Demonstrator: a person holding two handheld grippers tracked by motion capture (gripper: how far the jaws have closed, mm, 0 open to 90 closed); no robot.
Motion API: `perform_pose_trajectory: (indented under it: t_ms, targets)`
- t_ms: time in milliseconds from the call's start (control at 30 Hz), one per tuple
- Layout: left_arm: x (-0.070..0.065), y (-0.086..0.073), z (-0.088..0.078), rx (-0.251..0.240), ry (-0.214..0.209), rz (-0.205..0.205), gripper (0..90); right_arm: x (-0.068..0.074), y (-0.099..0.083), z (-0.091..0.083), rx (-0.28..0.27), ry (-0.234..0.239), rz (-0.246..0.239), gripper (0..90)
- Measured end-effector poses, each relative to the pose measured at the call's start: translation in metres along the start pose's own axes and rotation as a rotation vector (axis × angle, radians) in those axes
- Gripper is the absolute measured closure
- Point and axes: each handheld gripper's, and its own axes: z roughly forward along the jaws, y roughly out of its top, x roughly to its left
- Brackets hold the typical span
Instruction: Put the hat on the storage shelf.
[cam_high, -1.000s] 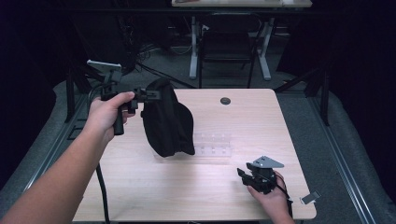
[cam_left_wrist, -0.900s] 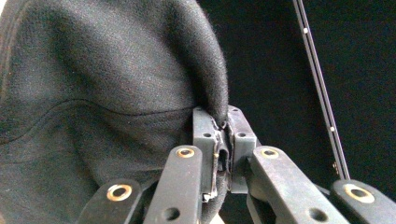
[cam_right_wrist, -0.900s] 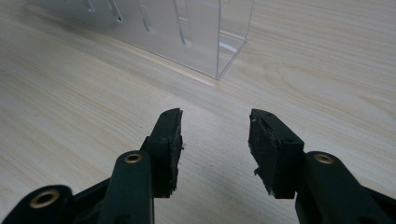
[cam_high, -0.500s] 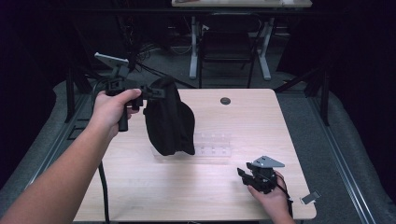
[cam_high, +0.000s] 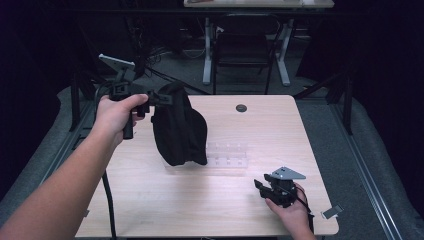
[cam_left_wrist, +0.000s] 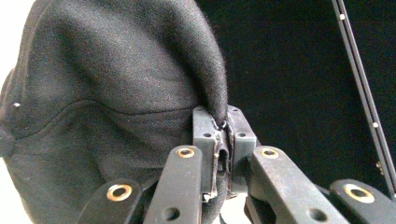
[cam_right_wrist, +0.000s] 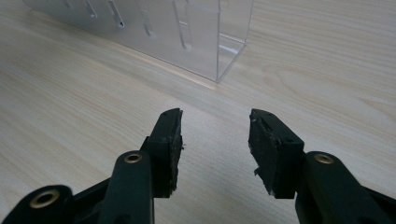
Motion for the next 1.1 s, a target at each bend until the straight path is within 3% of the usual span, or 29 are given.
perform_pose_trajectory:
  t_ms: [200,533,767,1100]
  targets:
    - [-0.002,0.0,0.011,0.025,0.034,0.018,85.3,0.0,0.0,0.0,0.002,0.0,-0.003,54.0]
    - [-0.01,0.0,0.027,0.02,-0.001,0.02,85.3,-0.001,0.0,-0.001,0.001,-0.007,-0.004,54.0]
    - [-0.014,-0.001,0.036,0.023,-0.024,0.024,85.2,0.003,0.002,0.0,-0.011,0.016,0.006,54.2]
    - [-0.012,-0.002,0.041,0.025,-0.045,0.024,85.2,0.014,0.023,-0.01,-0.042,0.051,-0.021,57.0]
